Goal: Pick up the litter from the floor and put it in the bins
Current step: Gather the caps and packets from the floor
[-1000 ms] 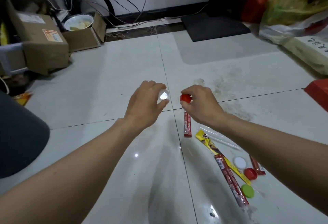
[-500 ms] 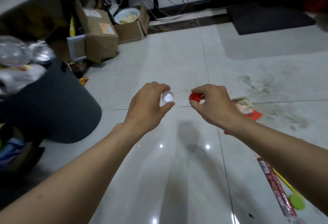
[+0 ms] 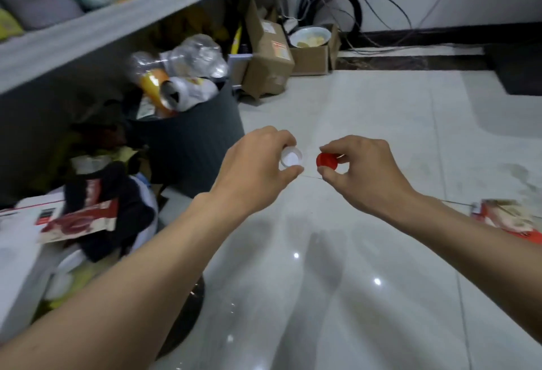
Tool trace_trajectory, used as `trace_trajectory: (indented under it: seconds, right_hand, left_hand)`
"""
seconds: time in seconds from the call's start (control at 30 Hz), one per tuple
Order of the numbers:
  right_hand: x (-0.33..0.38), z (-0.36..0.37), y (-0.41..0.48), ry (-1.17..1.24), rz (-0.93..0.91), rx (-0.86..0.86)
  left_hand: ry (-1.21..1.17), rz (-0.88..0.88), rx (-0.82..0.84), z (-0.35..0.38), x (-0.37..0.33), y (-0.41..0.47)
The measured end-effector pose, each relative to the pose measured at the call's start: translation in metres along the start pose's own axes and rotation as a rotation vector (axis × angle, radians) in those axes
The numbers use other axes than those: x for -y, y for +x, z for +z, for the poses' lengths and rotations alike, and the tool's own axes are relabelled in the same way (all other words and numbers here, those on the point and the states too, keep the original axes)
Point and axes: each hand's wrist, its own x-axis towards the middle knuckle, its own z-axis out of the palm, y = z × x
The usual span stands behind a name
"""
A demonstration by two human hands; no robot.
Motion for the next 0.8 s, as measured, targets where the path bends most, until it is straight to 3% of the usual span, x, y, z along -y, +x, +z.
trace_trajectory:
  seconds: [0.53, 0.8]
  right_hand:
    - [0.180, 0.055, 0.038, 0.014, -0.460, 0.194]
    - [0.261, 0.096, 0.034, 0.171, -0.562, 0.232]
  left_hand:
    - [0.150, -0.349, -0.111, -0.135, 0.125, -0.131]
    - [0.161, -0.399, 0.005, -0.145, 0.150, -0.196]
